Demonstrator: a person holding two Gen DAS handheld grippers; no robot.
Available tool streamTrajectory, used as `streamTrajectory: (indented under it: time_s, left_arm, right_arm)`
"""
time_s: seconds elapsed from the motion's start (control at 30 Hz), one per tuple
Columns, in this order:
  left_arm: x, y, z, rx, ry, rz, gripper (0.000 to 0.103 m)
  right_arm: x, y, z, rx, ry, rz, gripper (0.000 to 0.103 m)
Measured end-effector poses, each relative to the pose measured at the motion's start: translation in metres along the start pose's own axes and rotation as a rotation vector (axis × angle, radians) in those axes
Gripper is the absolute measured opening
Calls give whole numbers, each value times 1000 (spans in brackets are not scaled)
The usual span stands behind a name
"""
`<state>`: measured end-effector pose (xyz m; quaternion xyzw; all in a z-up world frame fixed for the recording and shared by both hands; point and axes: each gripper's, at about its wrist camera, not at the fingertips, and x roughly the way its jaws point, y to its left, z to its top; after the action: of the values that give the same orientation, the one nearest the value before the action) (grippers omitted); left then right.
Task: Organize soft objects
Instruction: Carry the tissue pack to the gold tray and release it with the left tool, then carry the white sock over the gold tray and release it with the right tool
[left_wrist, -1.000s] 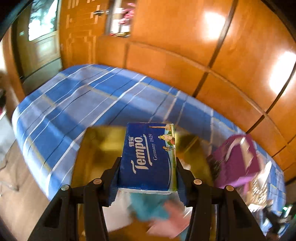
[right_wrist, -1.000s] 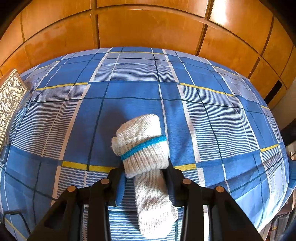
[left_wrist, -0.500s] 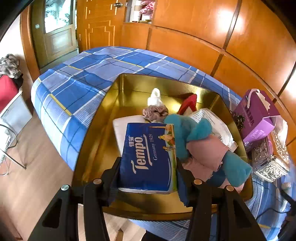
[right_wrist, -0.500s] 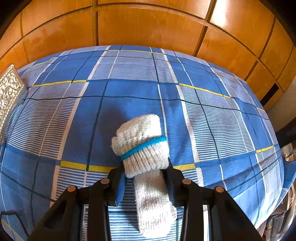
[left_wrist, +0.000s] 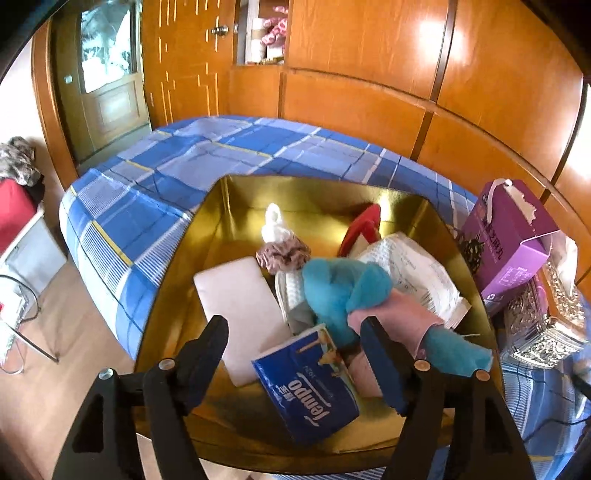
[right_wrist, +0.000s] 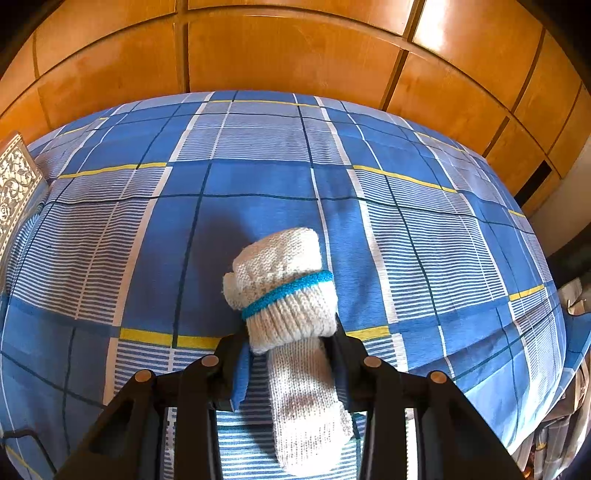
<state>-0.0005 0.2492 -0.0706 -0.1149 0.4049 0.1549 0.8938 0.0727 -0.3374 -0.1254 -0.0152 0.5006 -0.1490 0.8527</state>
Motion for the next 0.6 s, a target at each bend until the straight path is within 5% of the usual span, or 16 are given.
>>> streamTrajectory:
  time_s: [0.6]
  left_arm:
    - [-35, -13, 9, 52, -111, -14, 78]
  right_arm:
    - [7, 1, 19, 40, 32, 22, 34]
